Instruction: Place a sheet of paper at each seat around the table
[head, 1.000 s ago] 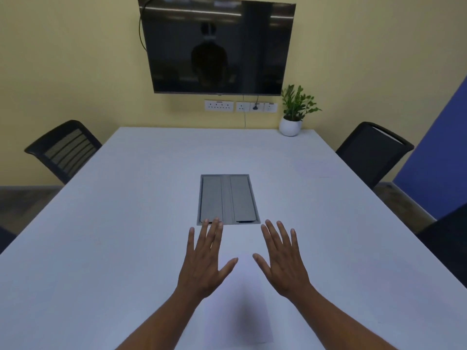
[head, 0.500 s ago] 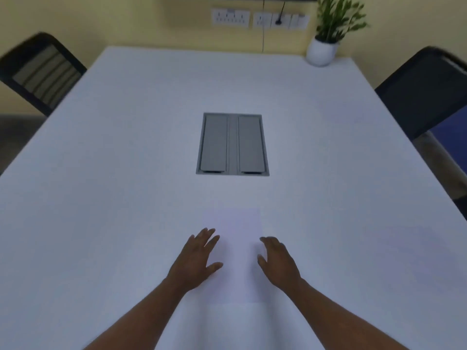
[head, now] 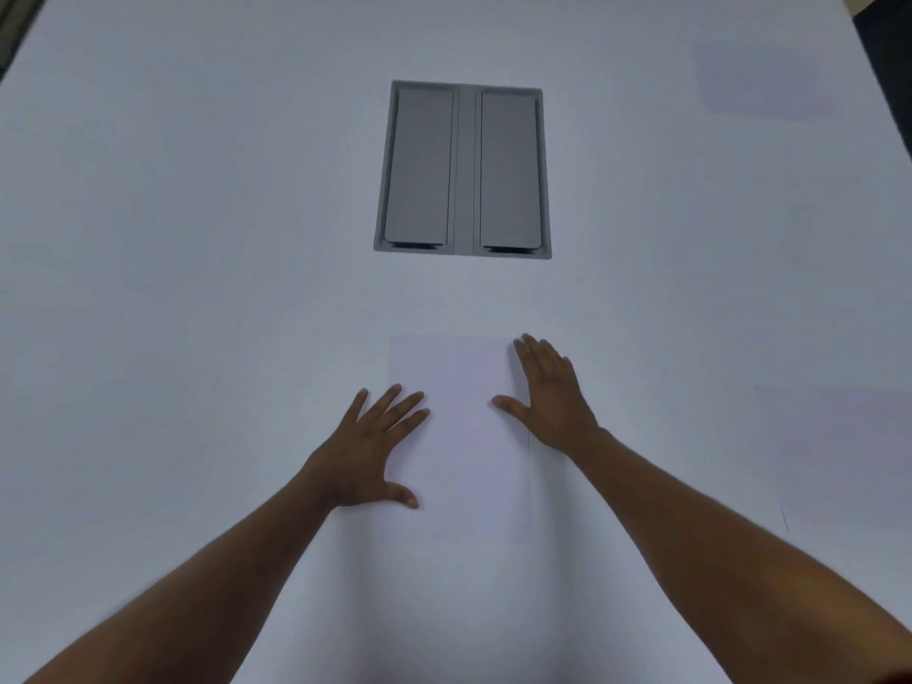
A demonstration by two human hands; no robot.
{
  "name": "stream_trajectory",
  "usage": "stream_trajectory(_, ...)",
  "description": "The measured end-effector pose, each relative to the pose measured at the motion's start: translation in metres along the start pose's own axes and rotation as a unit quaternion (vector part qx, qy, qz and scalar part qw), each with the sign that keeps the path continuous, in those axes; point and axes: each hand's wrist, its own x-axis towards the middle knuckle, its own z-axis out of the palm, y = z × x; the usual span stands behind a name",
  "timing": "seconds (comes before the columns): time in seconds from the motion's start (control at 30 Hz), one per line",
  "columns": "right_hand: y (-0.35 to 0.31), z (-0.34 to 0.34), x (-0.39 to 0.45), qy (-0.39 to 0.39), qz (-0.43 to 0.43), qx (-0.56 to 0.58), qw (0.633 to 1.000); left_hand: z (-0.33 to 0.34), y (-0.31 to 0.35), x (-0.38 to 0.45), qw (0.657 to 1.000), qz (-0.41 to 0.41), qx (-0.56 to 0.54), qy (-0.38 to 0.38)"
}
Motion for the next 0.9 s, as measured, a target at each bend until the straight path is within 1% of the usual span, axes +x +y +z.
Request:
stream_trajectory(0.23,0.002,0.016,0.010,0.033,-0.005,-0.041,0.999,0.006,-0.004,0.003,1.000,-0.008,-0.001,0.003)
stream_trajectory(0.43,-0.002,0.025,0.007,0.040,0.001,-0.016,0.999,0.004,-0.004,0.004,1.000,-0.014,-0.004,-0.002)
stream_trajectory(0.57,-0.007,0.022,0.007,0.057,0.000,0.028,0.998,0.005,-0.004,0.004,1.000,-0.016,-0.005,-0.002)
stream_trajectory(0.67,-0.011,0.021,0.007,0.098,0.002,0.118,0.988,0.005,-0.004,0.004,1.000,-0.018,-0.003,-0.004)
stream_trajectory(0.73,-0.016,0.021,0.006,0.107,0.023,0.181,0.977,0.005,-0.003,0.004,1.000,-0.017,-0.004,-0.001)
stream_trajectory(0.8,-0.022,0.019,0.003,0.094,0.032,0.194,0.976,0.006,-0.003,0.004,1.000,-0.017,-0.004,0.004)
stream_trajectory(0.9,-0.026,0.020,-0.002,0.083,0.018,0.161,0.983,0.007,-0.003,0.004,1.000,-0.016,-0.005,0.008)
